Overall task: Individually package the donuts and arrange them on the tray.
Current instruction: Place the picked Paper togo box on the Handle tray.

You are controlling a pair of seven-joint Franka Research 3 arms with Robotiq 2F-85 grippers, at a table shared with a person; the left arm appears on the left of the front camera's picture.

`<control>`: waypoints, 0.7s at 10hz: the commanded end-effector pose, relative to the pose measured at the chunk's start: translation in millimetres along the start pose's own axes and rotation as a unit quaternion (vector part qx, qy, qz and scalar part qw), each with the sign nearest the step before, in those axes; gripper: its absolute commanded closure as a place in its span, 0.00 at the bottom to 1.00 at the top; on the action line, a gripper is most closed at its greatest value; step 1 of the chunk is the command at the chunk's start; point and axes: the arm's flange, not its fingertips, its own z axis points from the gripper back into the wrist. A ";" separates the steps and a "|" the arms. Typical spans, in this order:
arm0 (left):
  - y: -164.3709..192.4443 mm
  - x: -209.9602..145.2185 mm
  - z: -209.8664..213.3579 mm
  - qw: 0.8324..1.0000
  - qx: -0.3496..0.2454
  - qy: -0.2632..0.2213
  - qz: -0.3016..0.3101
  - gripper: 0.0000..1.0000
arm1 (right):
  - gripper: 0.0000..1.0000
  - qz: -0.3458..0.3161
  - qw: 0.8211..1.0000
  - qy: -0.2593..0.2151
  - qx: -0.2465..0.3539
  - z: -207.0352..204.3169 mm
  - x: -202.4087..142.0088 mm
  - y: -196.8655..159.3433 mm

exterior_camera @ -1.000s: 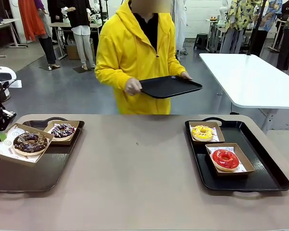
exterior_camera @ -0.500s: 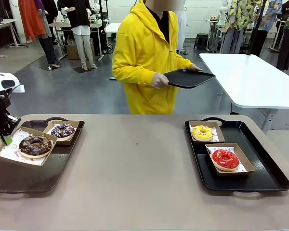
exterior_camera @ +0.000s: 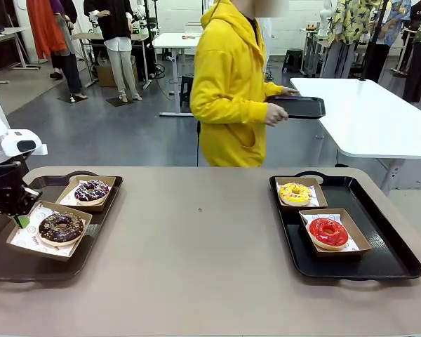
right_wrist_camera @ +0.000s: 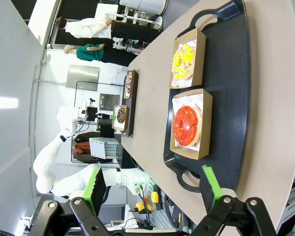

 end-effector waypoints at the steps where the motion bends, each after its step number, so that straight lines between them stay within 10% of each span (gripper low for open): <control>1: -5.3 5.8 -4.1 1.000 0.001 -0.003 0.009 0.99 | 0.00 0.001 1.000 -0.001 0.002 0.2 0.0 0.6; 5: -7.8 12.5 -11.0 1.000 0.015 0.004 0.008 0.99 | 0.00 0.001 1.000 -0.001 0.002 0.2 0.0 0.6; 7: -7.4 12.5 -11.4 1.000 0.019 0.005 0.004 0.43 | 0.00 0.001 1.000 -0.001 0.002 0.2 0.0 0.6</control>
